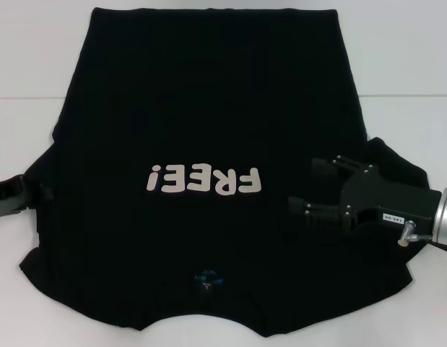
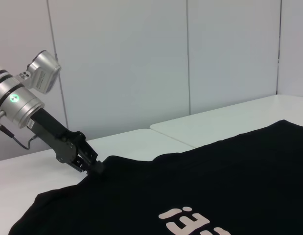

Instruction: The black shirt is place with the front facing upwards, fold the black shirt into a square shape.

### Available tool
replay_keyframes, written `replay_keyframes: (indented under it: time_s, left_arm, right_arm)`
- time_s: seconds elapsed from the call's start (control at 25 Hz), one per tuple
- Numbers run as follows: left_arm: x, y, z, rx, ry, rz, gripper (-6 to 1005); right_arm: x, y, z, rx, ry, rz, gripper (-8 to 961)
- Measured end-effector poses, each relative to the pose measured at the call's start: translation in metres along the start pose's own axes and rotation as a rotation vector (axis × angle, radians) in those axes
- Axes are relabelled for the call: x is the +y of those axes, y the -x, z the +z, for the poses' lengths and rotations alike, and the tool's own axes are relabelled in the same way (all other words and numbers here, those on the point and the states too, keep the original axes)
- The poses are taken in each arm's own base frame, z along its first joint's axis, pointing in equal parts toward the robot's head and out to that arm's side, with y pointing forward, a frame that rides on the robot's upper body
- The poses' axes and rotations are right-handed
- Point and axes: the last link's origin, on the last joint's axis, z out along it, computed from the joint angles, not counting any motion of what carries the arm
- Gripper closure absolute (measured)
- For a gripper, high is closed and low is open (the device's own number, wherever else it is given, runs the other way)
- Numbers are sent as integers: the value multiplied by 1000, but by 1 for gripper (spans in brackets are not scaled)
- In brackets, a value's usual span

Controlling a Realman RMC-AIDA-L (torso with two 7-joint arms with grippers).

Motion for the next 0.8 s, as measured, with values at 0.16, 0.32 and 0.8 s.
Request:
replay_keyframes:
  time_s: [0.16,0.32,0.8]
  left_arm:
    - [0,0,0,1,2,-6,673]
    - [-1,0,-1,4,4,-12,842]
    - [-8,-5,-10,33,-9,-17,1000]
  right_arm:
    - [0,0,0,-1,-2,2,8]
    - [0,-1,-1,-2,-5,4,8]
    - [-1,-1,-1,-4,-8,5,8]
